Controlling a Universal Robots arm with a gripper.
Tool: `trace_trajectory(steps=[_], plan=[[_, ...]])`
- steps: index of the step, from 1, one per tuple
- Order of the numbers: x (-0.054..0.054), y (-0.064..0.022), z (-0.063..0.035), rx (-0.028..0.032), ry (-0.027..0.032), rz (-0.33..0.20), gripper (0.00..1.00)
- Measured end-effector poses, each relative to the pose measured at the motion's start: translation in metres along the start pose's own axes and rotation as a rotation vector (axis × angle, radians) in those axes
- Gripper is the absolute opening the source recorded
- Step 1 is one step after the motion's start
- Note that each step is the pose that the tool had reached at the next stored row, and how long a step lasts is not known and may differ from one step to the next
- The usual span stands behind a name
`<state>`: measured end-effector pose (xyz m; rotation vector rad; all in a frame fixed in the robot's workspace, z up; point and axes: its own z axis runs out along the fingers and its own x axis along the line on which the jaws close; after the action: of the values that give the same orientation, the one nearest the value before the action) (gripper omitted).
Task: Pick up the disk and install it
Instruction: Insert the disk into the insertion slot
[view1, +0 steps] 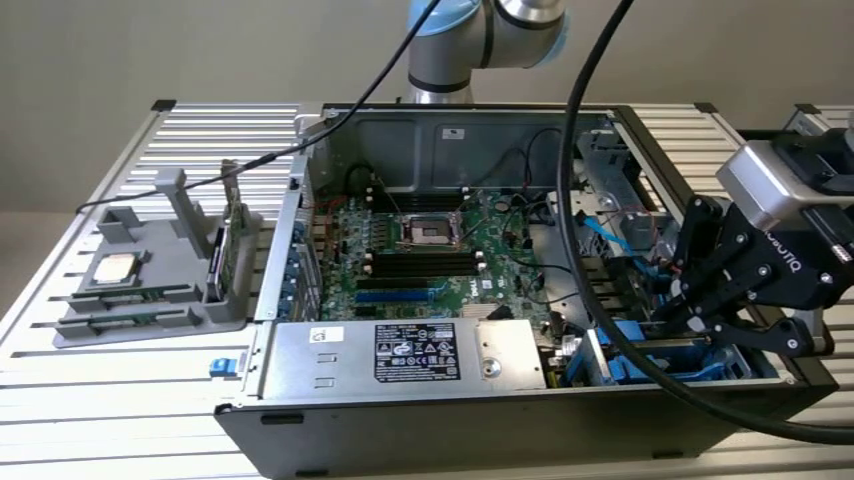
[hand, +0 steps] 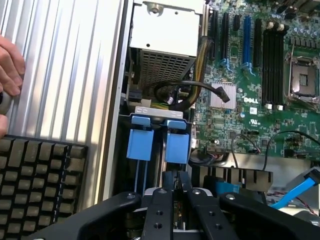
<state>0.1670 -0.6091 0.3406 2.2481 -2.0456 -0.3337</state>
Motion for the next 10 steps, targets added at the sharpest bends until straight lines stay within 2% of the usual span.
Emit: trace_trajectory(steps=[1,2,4,6,10], plan=[[-0.0001,-0.0001,0.0000,-0.0028,0.0101,0.003,0.17],[-0.0002,-0.0002,-0.0002,-0.0057,0.0172,0.005,0.17],[-0.0006,-0.0003,-0.0009,-0.0102,0.0247,0.009,0.17],[-0.0011,-0.0005,-0.0018,-0.0148,0.0284,0.012,0.17],[-0.0021,-0.0010,-0.0027,-0.0273,0.0305,0.020,0.17]])
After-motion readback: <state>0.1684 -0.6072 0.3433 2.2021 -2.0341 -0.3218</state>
